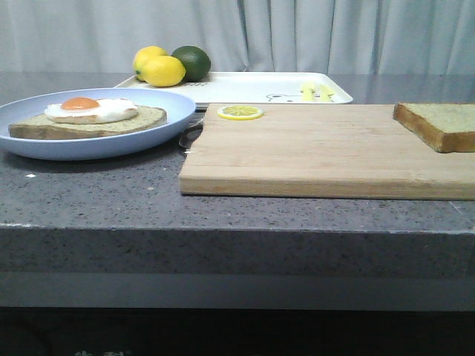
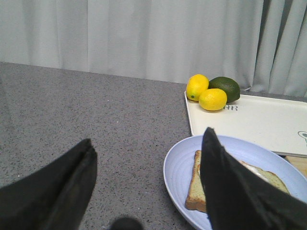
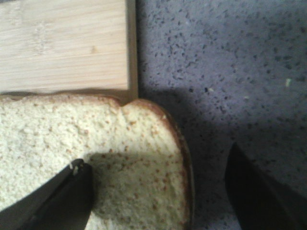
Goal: Place bread and move sandwich to tray
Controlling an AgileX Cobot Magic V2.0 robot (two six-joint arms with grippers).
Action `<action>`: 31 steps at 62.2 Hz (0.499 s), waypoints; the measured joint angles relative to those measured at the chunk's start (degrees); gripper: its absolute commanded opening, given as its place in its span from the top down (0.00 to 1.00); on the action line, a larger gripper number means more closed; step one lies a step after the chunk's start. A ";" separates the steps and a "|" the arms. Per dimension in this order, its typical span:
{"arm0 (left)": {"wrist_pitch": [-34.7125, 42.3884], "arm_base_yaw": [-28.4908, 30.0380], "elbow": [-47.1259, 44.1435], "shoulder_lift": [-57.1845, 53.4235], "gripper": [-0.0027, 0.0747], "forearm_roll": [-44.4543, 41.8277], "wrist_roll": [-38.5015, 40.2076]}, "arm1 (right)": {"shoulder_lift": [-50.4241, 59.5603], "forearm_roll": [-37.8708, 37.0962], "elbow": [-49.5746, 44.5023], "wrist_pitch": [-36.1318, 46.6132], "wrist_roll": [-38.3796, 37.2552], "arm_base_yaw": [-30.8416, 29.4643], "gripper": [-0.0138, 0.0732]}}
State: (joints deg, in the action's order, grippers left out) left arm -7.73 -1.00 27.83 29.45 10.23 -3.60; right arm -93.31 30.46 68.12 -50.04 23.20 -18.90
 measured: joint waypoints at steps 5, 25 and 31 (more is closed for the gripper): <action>0.00 0.00 0.00 0.00 0.38 0.00 0.00 | -0.61 2.23 0.23 -0.86 1.62 -0.35 0.35; -0.10 0.00 0.00 0.00 0.40 0.00 0.00 | 0.32 6.02 0.47 -2.85 2.84 -0.48 0.92; -0.10 0.00 0.00 0.00 0.40 0.00 0.00 | 2.50 6.45 0.71 -3.01 2.84 -0.61 0.92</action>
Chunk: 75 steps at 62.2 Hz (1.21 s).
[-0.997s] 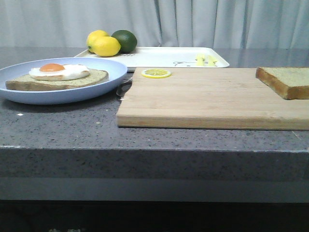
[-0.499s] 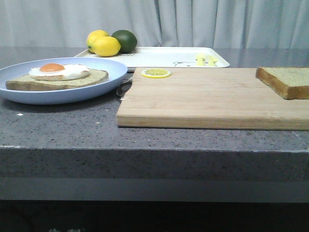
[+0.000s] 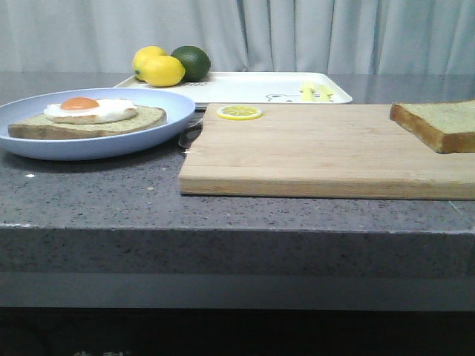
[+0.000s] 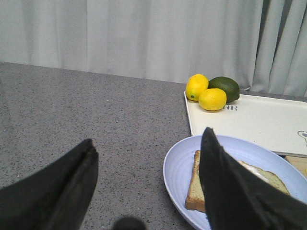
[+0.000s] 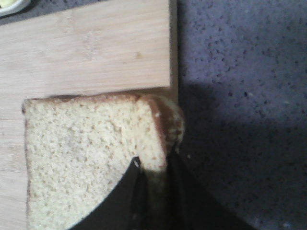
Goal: Place bread and move sandwich to tray
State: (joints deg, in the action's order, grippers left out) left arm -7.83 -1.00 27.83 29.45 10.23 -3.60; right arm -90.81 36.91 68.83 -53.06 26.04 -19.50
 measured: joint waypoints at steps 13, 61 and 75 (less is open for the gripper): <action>0.00 0.00 0.00 0.00 0.40 0.00 0.00 | 7.67 8.52 0.46 -1.50 0.00 0.02 0.92; 0.00 0.00 0.00 0.00 0.40 -0.10 0.00 | -9.84 58.77 9.21 26.98 6.51 48.88 0.92; 0.00 0.00 0.00 0.00 0.40 -0.10 0.00 | -18.00 59.21 12.94 30.32 6.75 50.54 0.78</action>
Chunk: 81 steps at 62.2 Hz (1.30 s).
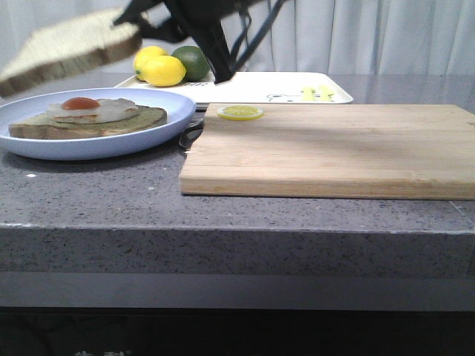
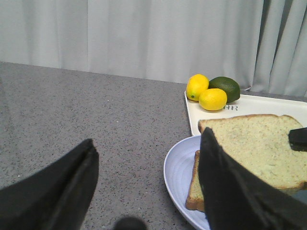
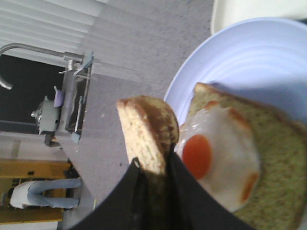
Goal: Place bread and move sandwich to tray
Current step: 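Carry the bread over the egg toast and lay it on top, then open the right gripper and withdraw it from the plate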
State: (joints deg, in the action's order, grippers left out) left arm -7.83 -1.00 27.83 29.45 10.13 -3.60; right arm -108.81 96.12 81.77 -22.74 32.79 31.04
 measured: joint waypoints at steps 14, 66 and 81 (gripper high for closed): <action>0.00 0.00 0.00 0.00 0.40 0.00 0.00 | -0.54 -3.15 0.14 3.18 0.10 0.00 0.56; 0.00 0.00 0.00 0.00 0.40 0.00 0.00 | 5.82 -30.08 0.14 -21.41 -2.91 -13.52 0.53; 0.00 0.00 0.00 0.00 0.40 0.00 0.00 | 15.70 -55.35 0.14 -24.74 -9.24 -19.69 0.78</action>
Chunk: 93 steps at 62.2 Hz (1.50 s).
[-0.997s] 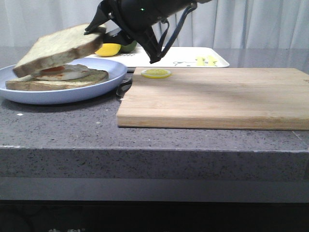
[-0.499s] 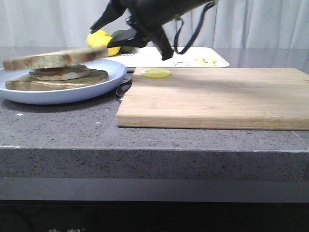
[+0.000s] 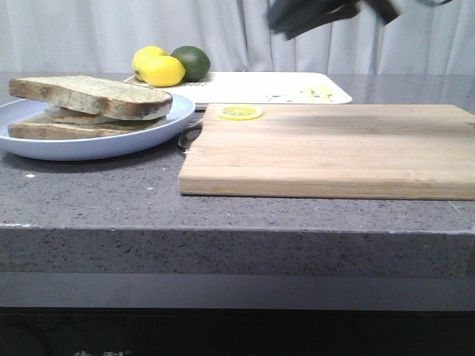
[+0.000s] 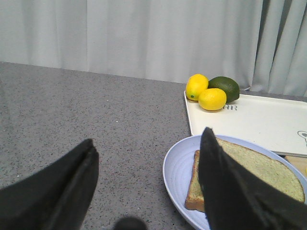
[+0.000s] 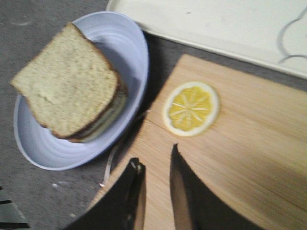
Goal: Place bread and move sandwich to tray
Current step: 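Open the right gripper and withdraw it from the plate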
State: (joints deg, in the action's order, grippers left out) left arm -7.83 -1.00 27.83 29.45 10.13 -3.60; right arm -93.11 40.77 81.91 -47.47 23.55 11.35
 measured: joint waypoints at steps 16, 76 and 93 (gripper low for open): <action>0.00 0.00 0.00 0.00 0.40 0.00 0.00 | 7.15 -20.44 0.00 -5.65 -5.74 -8.99 0.97; -8.25 0.00 10.19 15.16 0.40 0.00 0.00 | 66.91 -28.71 -54.21 19.57 -10.19 -12.00 0.97; -22.98 0.00 29.41 38.93 0.40 -0.10 0.00 | 67.71 -28.71 -55.50 19.77 -10.19 -11.72 0.97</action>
State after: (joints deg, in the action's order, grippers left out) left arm -30.81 -1.00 57.24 68.38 10.03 -3.60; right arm -25.40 12.07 26.41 -27.70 13.36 -0.38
